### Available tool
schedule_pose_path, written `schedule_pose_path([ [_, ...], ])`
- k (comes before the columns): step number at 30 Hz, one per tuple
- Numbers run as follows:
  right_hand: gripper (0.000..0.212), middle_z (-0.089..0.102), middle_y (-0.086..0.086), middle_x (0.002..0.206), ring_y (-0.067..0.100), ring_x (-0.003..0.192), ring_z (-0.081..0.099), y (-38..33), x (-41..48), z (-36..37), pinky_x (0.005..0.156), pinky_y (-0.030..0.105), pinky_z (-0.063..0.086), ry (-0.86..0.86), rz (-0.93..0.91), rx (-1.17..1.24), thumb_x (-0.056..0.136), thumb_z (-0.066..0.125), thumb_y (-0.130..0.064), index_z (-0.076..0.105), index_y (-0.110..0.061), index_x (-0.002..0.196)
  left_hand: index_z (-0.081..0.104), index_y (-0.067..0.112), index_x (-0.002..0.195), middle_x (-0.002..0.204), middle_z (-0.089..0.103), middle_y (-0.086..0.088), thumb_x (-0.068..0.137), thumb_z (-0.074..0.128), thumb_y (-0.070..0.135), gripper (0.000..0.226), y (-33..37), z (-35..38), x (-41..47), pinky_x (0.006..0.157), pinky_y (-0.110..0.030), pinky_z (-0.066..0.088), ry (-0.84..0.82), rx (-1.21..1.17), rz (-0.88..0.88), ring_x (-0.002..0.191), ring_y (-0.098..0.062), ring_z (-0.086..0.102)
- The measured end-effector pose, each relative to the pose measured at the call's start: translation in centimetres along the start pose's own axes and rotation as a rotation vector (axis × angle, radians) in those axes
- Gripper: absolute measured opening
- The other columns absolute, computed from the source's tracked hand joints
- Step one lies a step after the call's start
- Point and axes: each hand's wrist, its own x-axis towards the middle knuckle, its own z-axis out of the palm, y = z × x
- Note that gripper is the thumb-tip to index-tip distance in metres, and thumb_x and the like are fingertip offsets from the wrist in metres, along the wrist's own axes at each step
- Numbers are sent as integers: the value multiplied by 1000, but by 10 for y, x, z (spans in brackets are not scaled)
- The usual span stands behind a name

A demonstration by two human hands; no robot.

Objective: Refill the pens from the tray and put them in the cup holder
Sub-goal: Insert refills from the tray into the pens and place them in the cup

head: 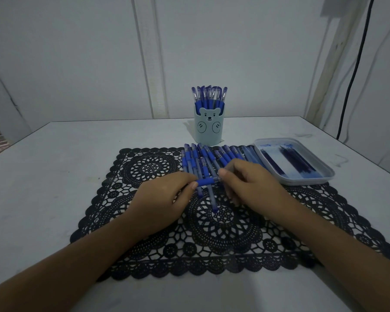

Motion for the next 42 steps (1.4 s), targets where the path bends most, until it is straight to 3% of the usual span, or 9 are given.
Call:
schedule_pose_path([
  [6, 14, 58, -6, 65, -1, 53, 54, 1, -2, -1, 56, 17, 43, -61, 10, 5, 94, 44, -32, 49, -25, 83, 63, 23, 97, 71, 50, 23, 90, 35, 36, 32, 1, 0, 1, 62, -3, 35, 15, -14, -9, 68, 5, 46],
  [10, 32, 56, -5, 56, 2, 45, 51, -2, -2, -1, 50, 14, 43, -28, 31, -37, 95, 38, -37, 52, -20, 71, 62, 26, 97, 73, 56, 18, 91, 35, 35, 29, 0, 1, -1, 61, -8, 37, 1, 4, 16, 69, 1, 48],
  [14, 15, 57, -5, 66, 2, 54, 53, -1, -3, -1, 57, 18, 45, -55, 10, -10, 94, 44, -34, 49, -26, 82, 64, 22, 97, 71, 50, 22, 90, 36, 35, 32, 0, 0, 0, 60, -1, 34, 31, 2, -8, 67, 4, 46],
  [22, 32, 44, -7, 60, 6, 54, 41, -2, -2, 2, 57, 22, 36, -66, -33, -187, 96, 39, -32, 42, -22, 65, 67, 18, 86, 61, 57, 14, 91, 40, 27, 29, 0, -1, -1, 52, -23, 39, 126, 84, 78, 53, -3, 46],
  [26, 35, 47, -7, 60, 7, 55, 42, -1, -3, 0, 55, 23, 34, 104, -51, -206, 95, 35, -37, 49, -18, 70, 65, 18, 90, 67, 59, 13, 92, 40, 27, 27, 2, 0, 0, 56, -21, 39, 132, 99, 74, 58, -3, 47],
  [29, 36, 51, -6, 70, 8, 63, 46, 5, -1, -7, 58, 24, 37, 243, -52, -534, 95, 30, -42, 51, -18, 79, 64, 20, 93, 68, 57, 17, 91, 38, 30, 28, 0, 1, 1, 59, -14, 38, 119, 62, 36, 66, -1, 47],
  [33, 37, 55, 0, 102, 18, 94, 54, 12, 0, -7, 82, 34, 48, 50, 50, -875, 92, 38, -48, 55, -18, 105, 62, 25, 107, 77, 53, 27, 91, 36, 37, 33, -3, 1, 1, 66, -3, 37, 112, 3, -30, 73, 12, 49],
  [37, 36, 54, 1, 105, 18, 100, 51, 8, -2, -3, 89, 37, 45, -8, 11, -860, 92, 42, -46, 58, -16, 106, 57, 33, 120, 84, 64, 11, 90, 37, 48, 39, -4, 0, 0, 64, -20, 46, 49, 29, -22, 76, -3, 56],
  [42, 37, 46, -2, 117, 17, 114, 42, 5, -4, -1, 95, 36, 38, -92, 0, -840, 91, 45, -47, 55, -22, 115, 64, 25, 108, 77, 61, 12, 91, 40, 39, 32, -5, 1, 2, 58, -17, 42, 100, 76, -8, 69, -2, 51],
])
